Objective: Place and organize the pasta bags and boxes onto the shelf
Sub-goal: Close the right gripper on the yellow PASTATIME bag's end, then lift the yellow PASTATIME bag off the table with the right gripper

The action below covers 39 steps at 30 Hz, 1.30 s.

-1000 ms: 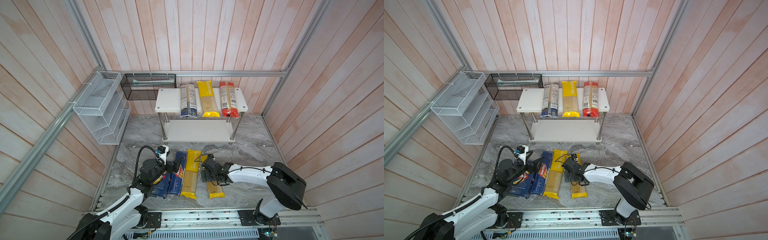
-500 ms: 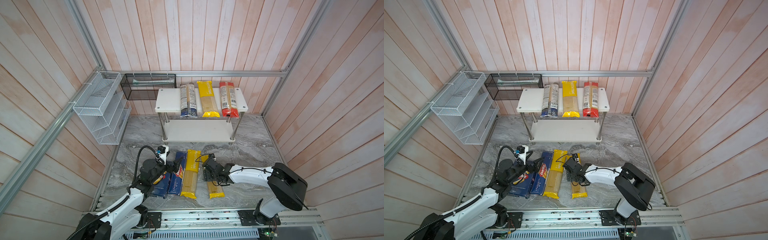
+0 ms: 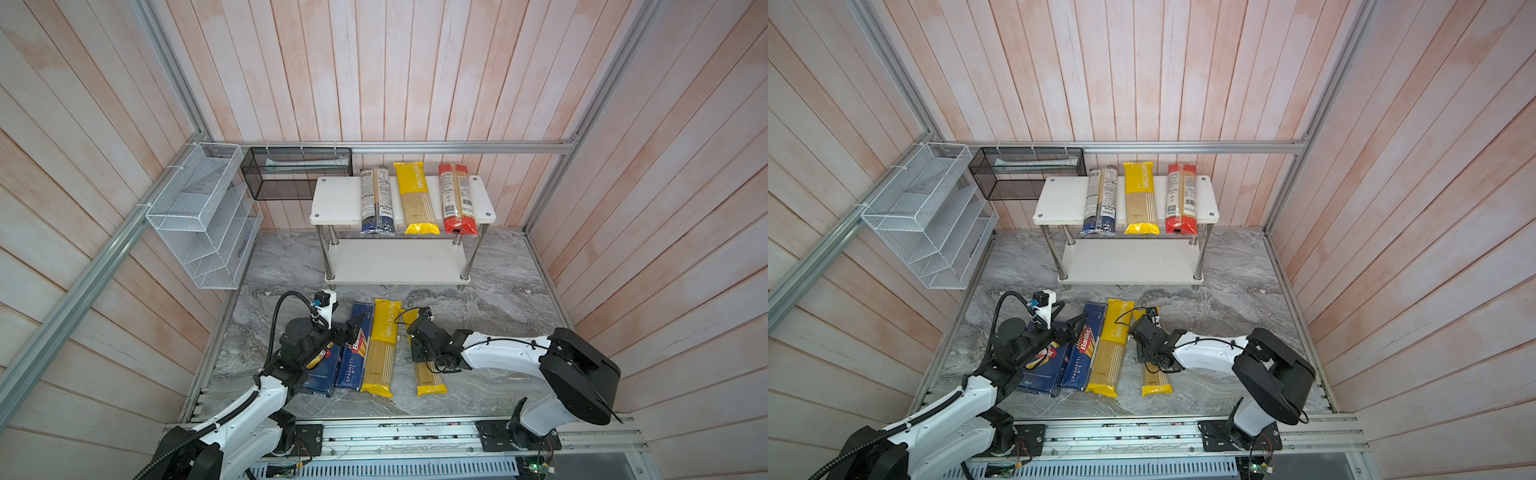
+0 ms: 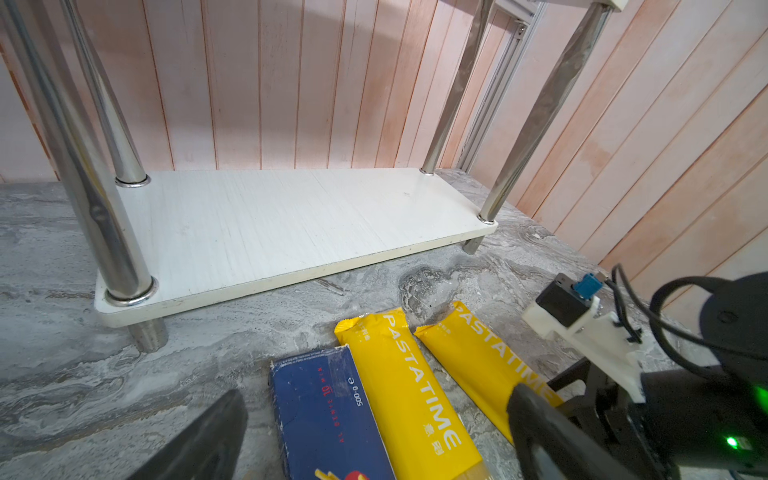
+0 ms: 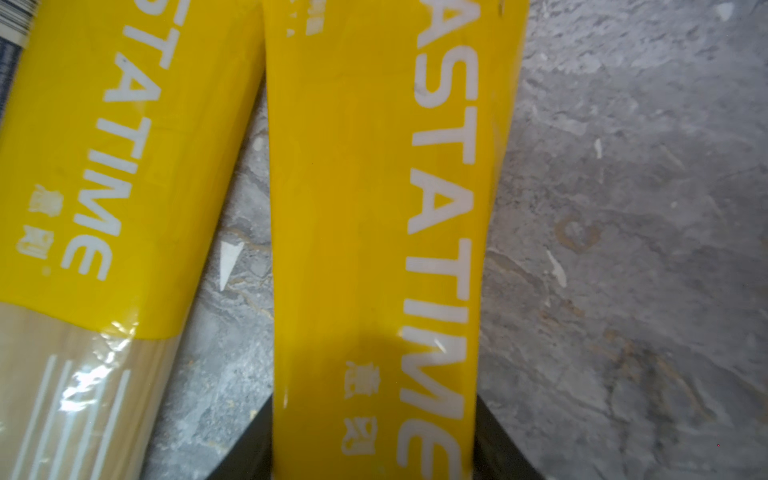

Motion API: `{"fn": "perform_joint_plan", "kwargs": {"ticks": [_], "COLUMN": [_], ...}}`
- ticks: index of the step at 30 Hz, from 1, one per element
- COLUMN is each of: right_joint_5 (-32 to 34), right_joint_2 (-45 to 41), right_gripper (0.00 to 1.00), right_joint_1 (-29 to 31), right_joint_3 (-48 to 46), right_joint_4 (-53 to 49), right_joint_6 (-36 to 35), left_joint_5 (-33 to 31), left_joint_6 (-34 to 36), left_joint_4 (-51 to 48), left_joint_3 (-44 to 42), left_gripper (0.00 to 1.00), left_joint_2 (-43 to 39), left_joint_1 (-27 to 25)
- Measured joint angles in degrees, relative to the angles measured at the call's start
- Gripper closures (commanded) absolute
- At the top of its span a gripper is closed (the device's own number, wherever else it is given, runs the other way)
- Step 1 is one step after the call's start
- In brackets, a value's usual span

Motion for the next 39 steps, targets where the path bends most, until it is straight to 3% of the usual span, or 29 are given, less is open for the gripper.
{"fn": "perform_joint_plan", "kwargs": {"ticks": [6, 13, 18, 29, 39], "right_joint_5": [-2.03, -4.24, -5.09, -6.75, -8.41], "right_joint_2": [-0.98, -1.88, -2.69, -8.33, -11.26], "right_gripper": [0.69, 0.76, 0.83, 0.92, 0.95], "right_joint_1": [-0.07, -0.07, -0.07, -0.70, -0.72], "right_joint_3": [-0.96, -0.96, -0.96, -0.90, 7.08], "right_joint_4": [1.77, 2.40, 1.25, -1.75, -4.31], "right_joint_6": [0.46, -0.04, -1.22, -3.06, -7.82], "left_joint_5": [-2.45, -4.81, -6.25, -9.88, -9.70], "left_joint_6": [-0.83, -1.99, -4.72, -6.47, -8.90], "left_joint_4": [-0.20, -2.40, -7.63, -17.18, -22.53], "left_joint_3": [0.00, 0.09, 2.12, 0.02, -0.83], "left_gripper": [0.00, 0.00, 0.00, 0.00, 0.00], "left_joint_2": [-0.83, -1.31, -1.77, -18.01, -20.09], "left_joint_1": [0.11, 1.25, 5.18, 7.37, 14.58]}}
